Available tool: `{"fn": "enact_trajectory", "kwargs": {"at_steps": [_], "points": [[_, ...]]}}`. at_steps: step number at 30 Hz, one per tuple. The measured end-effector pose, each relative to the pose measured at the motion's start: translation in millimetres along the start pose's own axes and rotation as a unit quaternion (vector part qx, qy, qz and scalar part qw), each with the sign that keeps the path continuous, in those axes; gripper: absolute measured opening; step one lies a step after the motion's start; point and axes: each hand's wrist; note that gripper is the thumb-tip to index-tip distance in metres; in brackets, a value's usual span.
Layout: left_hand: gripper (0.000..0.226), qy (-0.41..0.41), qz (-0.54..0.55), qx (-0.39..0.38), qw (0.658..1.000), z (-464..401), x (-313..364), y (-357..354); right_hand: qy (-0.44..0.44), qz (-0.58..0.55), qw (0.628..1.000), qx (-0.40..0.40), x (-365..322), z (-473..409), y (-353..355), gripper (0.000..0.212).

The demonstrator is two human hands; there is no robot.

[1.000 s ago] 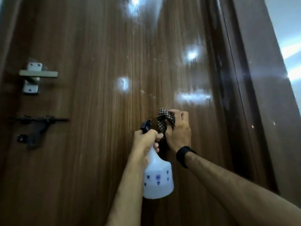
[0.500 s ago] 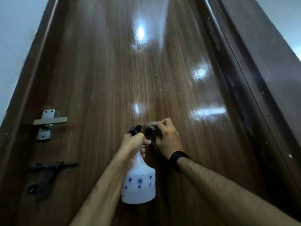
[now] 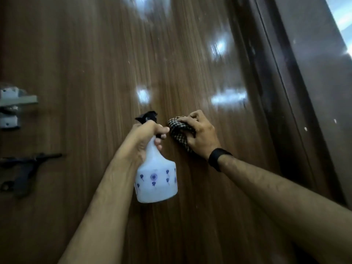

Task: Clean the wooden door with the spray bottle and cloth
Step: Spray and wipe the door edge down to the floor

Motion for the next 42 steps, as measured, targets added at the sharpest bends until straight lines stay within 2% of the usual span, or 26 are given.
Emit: {"fn": "enact_trajectory", "kwargs": {"at_steps": [3,7,9,11,13,16,18,20,22,26,28,31,32,36,39,42], "points": [[0.017,0.016,0.02,0.017,1.0,10.9,-32.7,-13.0,-0.029,-0.004,1.0,0.008,-0.8,57.7,4.0,0.046],[0.02,0.033,-0.045,0.022,0.998,27.9,-83.8,-28.1,-0.169,0.007,0.979,0.112,-12.9,131.1,-0.5,0.047],[0.019,0.037,-0.042,0.011,0.998,34.6,-101.6,-29.4,-0.15,0.027,0.985,0.079,-25.7,176.0,-6.6,0.049],[0.015,0.034,-0.045,0.005,0.998,37.0,-111.5,-29.3,-0.086,0.023,0.996,-0.004,-38.8,216.9,-9.3,0.048],[0.015,0.033,-0.066,-0.003,0.997,38.6,-121.1,-32.4,-0.065,0.028,0.996,-0.059,-44.4,245.5,-5.9,0.049],[0.021,0.053,-0.087,-0.024,0.995,39.9,-135.8,-43.9,-0.155,0.049,0.987,-0.016,-37.8,256.7,5.2,0.05],[0.021,0.067,-0.096,-0.038,0.992,42.4,-144.4,-50.1,-0.244,0.051,0.967,0.06,-30.1,255.3,12.2,0.045],[0.018,0.074,-0.091,-0.054,0.992,44.4,-149.9,-58.3,-0.332,0.064,0.931,0.142,-17.7,256.2,21.9,0.033],[0.015,0.079,-0.08,-0.063,0.992,46.5,-152.5,-68.4,-0.404,0.065,0.894,0.183,-6.7,263.7,33.0,0.028],[0.014,0.092,-0.086,-0.081,0.989,51.0,-152.4,-89.5,-0.449,0.091,0.882,0.113,0.1,306.2,57.0,0.026],[0.014,0.096,-0.088,-0.093,0.987,53.6,-154.5,-99.8,-0.49,0.095,0.862,0.086,1.2,326.3,71.5,0.026],[0.013,0.099,-0.085,-0.105,0.986,56.4,-162.0,-112.3,-0.586,0.083,0.795,0.129,7.6,324.0,85.6,0.025],[0.013,0.1,-0.081,-0.109,0.986,57.3,-165.1,-115.9,-0.594,0.076,0.787,0.148,10.0,315.4,88.2,0.025],[0.023,0.097,-0.046,-0.098,0.989,51.9,-164.5,-126.4,-0.494,0.04,0.847,0.191,14.7,252.1,87.5,0.027],[0.014,0.07,-0.018,-0.106,0.992,36.8,-141.0,-139.6,-0.402,0.02,0.89,0.216,20.5,189.6,85.0,0.027],[0.017,0.035,-0.017,-0.117,0.992,20.0,-109.3,-152.5,-0.331,0.015,0.918,0.219,31.7,135.4,82.7,0.026]]}}
Point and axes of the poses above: each hand's wrist, its own z-axis away from the middle knuckle, its own y-axis out of the back of the hand, x = y × z, and after that the axes turned 3 degrees about y, right-handed
